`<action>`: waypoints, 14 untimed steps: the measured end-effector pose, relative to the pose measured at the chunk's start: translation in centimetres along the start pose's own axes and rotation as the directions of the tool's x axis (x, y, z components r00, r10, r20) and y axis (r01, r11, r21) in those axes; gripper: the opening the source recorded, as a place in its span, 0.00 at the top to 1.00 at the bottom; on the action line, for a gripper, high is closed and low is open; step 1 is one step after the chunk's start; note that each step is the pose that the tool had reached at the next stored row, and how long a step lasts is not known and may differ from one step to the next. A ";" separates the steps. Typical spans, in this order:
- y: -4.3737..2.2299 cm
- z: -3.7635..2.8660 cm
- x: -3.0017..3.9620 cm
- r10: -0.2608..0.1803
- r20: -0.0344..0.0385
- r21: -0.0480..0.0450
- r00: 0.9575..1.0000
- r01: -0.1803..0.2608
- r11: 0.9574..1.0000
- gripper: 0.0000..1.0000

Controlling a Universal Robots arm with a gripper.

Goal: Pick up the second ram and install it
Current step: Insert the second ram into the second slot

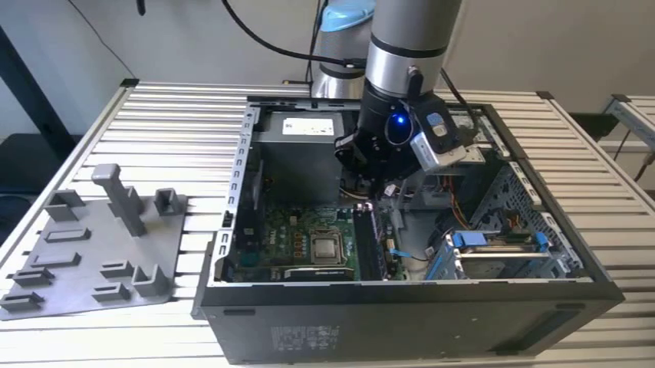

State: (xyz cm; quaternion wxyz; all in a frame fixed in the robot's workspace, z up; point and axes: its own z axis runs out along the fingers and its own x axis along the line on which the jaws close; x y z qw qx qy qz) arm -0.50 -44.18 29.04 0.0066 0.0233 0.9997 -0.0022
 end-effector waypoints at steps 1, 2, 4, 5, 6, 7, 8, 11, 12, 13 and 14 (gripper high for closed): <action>0.00 0.03 0.03 0.000 0.000 0.000 1.000 0.000 1.000 0.86; 0.00 0.06 0.05 0.000 0.000 0.000 1.000 0.000 1.000 0.86; 0.00 0.10 0.09 0.000 0.000 0.000 1.000 0.000 1.000 0.86; 0.00 0.12 0.10 0.000 0.000 0.000 1.000 0.000 1.000 0.86; 0.00 0.14 0.12 0.000 0.000 0.000 1.000 0.000 1.000 0.86; 0.00 0.16 0.14 0.000 0.000 0.000 1.000 0.000 1.000 0.86; -0.01 0.18 0.16 0.000 0.000 0.000 1.000 0.000 1.000 0.86; -0.01 0.25 0.22 0.000 0.000 0.000 1.000 0.000 1.000 0.86; -0.01 0.26 0.24 0.000 0.000 0.000 1.000 0.000 1.000 0.86; -0.01 0.26 0.24 0.000 -0.001 0.000 1.000 0.000 1.000 0.86; -0.01 0.28 0.24 0.000 -0.001 0.000 1.000 0.000 1.000 0.86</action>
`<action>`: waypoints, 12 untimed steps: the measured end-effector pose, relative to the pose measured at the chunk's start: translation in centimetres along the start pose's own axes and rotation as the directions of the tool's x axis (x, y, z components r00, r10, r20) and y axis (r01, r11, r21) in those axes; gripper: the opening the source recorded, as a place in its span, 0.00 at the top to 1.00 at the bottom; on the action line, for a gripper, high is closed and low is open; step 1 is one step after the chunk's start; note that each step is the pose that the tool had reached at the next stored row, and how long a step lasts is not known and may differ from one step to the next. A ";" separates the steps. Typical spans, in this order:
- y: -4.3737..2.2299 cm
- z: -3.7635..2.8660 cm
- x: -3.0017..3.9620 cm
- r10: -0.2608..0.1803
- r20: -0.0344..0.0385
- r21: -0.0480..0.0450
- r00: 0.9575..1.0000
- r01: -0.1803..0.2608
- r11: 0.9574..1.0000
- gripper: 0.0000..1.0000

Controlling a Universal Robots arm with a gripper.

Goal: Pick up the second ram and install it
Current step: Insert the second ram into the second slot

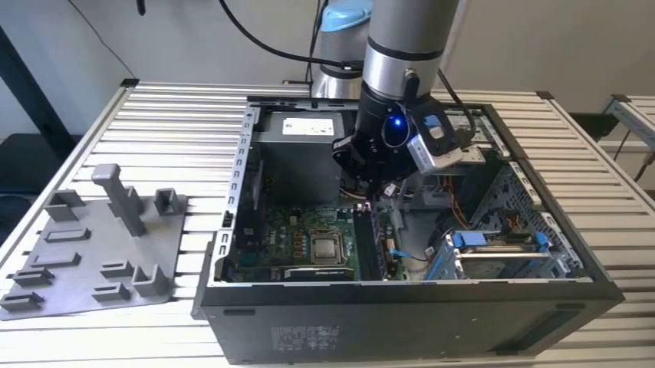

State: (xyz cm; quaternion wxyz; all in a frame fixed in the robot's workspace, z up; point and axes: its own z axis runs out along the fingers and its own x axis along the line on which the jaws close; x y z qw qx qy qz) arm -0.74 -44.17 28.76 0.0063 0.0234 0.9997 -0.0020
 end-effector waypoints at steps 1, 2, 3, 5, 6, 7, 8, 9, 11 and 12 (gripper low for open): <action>0.00 0.14 0.00 0.000 0.000 0.000 1.000 0.000 1.000 0.86; 0.00 0.30 0.00 0.000 0.000 0.000 1.000 0.000 1.000 0.86; 0.00 0.48 0.01 0.000 0.000 0.000 1.000 0.000 1.000 0.86; 0.00 0.82 0.02 0.000 -0.001 0.000 1.000 0.000 1.000 0.86; 0.00 0.96 0.03 0.000 -0.001 0.000 1.000 0.000 1.000 0.86; 0.00 1.09 0.05 0.000 -0.002 0.000 1.000 0.000 1.000 0.86; 0.00 1.19 0.07 0.000 -0.004 0.000 1.000 0.000 1.000 0.86; 0.00 1.27 0.07 0.000 -0.008 0.000 1.000 0.000 1.000 0.86; -0.01 1.51 0.09 0.000 -0.013 0.001 1.000 0.000 1.000 0.86; -0.01 1.67 0.10 0.000 -0.014 0.001 1.000 0.000 1.000 0.86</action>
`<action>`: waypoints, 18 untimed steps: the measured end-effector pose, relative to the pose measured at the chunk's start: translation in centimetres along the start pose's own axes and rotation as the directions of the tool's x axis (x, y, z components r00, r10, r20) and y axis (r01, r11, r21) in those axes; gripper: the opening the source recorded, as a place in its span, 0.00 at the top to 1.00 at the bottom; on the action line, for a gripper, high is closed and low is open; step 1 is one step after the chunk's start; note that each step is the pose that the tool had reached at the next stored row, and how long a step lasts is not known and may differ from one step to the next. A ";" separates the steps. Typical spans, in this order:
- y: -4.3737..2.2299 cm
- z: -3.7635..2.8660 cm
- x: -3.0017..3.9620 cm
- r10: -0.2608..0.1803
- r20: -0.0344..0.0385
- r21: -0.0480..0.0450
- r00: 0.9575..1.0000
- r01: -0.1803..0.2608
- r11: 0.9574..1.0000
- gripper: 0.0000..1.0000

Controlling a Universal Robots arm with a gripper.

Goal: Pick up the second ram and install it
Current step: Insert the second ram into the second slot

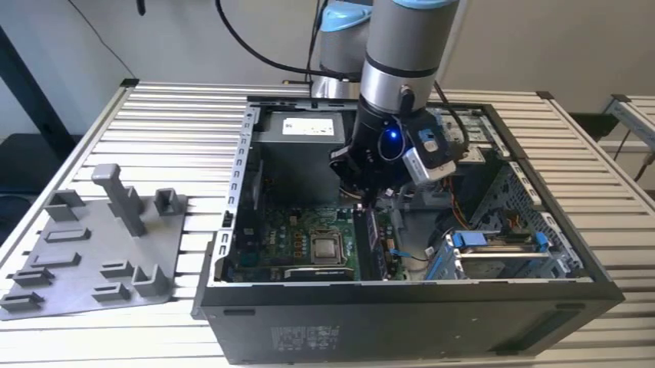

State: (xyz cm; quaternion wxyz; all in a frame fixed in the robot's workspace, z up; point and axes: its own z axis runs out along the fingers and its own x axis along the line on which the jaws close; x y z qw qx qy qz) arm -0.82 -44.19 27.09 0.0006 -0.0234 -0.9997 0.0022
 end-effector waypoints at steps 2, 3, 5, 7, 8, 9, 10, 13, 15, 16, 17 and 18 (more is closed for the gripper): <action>0.00 0.33 0.01 0.000 -0.001 0.000 1.000 0.000 1.000 0.86; 0.00 0.50 0.01 0.000 -0.002 0.000 1.000 0.000 1.000 0.86; 0.00 0.86 0.01 0.000 -0.004 0.000 1.000 0.000 1.000 0.86; 0.01 1.22 0.01 0.002 -0.004 0.000 1.000 -0.002 1.000 0.86; 0.00 1.41 0.02 0.003 -0.005 0.000 1.000 -0.003 1.000 0.86; 0.00 1.59 0.04 0.004 -0.005 0.000 1.000 -0.004 1.000 0.86; 0.00 1.77 0.07 0.006 -0.005 0.000 1.000 -0.006 1.000 0.86; -0.07 2.30 0.14 0.013 -0.006 0.000 1.000 -0.013 1.000 0.86; -0.12 2.64 0.15 0.023 -0.006 0.000 1.000 -0.023 1.000 0.86; -0.15 2.82 0.16 0.028 -0.006 0.000 1.000 -0.028 1.000 0.86; -0.22 2.99 0.17 0.033 -0.006 0.000 0.999 -0.033 0.999 0.86; -0.33 3.11 0.17 0.036 -0.007 0.001 0.999 -0.036 0.999 0.86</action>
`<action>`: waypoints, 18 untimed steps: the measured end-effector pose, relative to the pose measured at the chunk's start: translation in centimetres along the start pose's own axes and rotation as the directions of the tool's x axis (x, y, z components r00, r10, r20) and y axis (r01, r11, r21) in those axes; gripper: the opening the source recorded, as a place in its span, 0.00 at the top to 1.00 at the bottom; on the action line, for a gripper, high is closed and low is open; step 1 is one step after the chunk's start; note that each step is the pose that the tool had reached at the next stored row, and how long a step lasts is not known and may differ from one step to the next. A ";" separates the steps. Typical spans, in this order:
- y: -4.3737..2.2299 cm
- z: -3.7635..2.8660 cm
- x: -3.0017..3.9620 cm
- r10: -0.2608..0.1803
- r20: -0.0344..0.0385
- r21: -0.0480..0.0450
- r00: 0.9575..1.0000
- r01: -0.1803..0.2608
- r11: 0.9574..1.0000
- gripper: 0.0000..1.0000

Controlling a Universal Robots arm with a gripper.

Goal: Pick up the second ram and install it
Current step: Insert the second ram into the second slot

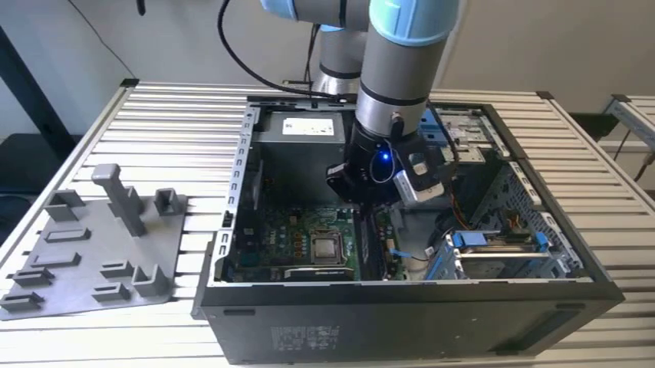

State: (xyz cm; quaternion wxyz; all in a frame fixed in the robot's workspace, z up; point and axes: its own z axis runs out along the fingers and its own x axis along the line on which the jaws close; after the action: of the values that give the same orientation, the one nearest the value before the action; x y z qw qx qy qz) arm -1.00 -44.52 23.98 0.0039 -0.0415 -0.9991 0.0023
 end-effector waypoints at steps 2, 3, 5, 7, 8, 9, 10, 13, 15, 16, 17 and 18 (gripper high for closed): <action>-0.25 0.23 -0.01 0.005 -0.002 0.000 1.000 -0.005 1.000 0.86; -0.38 0.30 -0.03 0.006 -0.004 0.000 1.000 -0.006 1.000 0.86; -0.51 0.52 -0.04 0.007 -0.007 0.000 1.000 -0.007 1.000 0.86; -0.61 0.69 -0.05 0.007 -0.009 0.000 1.000 -0.007 1.000 0.86; -0.67 0.75 -0.06 0.008 -0.010 0.001 1.000 -0.008 1.000 0.86; -0.73 0.79 -0.07 0.008 -0.010 0.001 1.000 -0.008 1.000 0.86; -0.79 0.83 -0.10 0.008 -0.010 0.001 1.000 -0.008 1.000 0.86; -0.82 0.99 -0.32 0.008 -0.010 0.000 1.000 -0.008 1.000 0.86; -0.82 1.12 -0.46 0.008 -0.010 0.001 1.000 -0.008 1.000 0.86; -0.82 1.19 -0.47 0.008 -0.010 0.001 1.000 -0.008 1.000 0.86; -0.82 1.24 -0.46 0.008 -0.010 0.001 1.000 -0.008 1.000 0.86; -0.82 1.33 -0.47 0.008 -0.010 0.001 1.000 -0.008 1.000 0.86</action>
State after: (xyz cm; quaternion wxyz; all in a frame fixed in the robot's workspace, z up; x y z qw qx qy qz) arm -0.62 -45.38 22.65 0.0091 -0.0455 -0.9989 0.0024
